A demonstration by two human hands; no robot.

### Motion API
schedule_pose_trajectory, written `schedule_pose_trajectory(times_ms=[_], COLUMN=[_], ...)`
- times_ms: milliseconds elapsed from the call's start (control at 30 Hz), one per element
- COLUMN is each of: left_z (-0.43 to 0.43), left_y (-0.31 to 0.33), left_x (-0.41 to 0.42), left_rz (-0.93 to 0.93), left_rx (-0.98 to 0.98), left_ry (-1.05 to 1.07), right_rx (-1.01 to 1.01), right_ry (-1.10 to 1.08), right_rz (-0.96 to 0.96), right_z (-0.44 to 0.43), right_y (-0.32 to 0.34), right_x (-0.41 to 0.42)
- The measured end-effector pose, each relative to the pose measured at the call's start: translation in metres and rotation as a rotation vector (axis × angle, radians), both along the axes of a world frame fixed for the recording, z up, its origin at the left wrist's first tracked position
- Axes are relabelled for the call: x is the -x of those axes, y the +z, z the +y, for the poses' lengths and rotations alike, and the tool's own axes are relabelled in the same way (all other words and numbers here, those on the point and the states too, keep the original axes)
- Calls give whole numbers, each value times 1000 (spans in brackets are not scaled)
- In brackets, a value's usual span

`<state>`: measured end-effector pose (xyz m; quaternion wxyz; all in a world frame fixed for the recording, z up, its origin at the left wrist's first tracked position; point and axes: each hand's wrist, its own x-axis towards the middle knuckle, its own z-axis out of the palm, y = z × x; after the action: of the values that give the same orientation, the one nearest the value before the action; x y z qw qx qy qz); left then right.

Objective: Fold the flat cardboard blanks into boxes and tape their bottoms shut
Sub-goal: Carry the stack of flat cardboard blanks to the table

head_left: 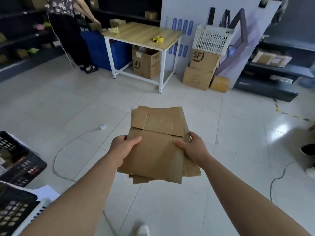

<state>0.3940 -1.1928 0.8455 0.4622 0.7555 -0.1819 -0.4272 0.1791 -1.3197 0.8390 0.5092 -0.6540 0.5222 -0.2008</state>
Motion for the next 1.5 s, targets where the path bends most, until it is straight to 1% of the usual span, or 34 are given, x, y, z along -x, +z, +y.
schedule_pose_trajectory(times_ms=[233,433,567,633,867,1033,1233,1500], left_z=[-131,-264,-355,-398,-522,-616,-725,-849], left_y=[0,-5,1,5,11,8,20,33], left_x=[-64,-115,-151,-168,-236,-307,-413,-541], left_rz=[-2,-28,-34,-31,-23,-32,-4,-16], left_rx=[-6,0,7,20,17,23,54,0], left_ry=[-31,12,60,83,110,86,64,-2], right_rx=[11,24,56,69,66,77,65,27], right_ry=[-24,-6,12,28,65,50,17,-45], right_rz=[3,13,80,77,104,114,115,86], right_z=[-126,-264,-364,-410,-538,-627,-733,-843], right_y=[1,-9,-1,4,12,8,15,22], right_x=[-60,-116,-157,-178,-253,-322,-425,-543])
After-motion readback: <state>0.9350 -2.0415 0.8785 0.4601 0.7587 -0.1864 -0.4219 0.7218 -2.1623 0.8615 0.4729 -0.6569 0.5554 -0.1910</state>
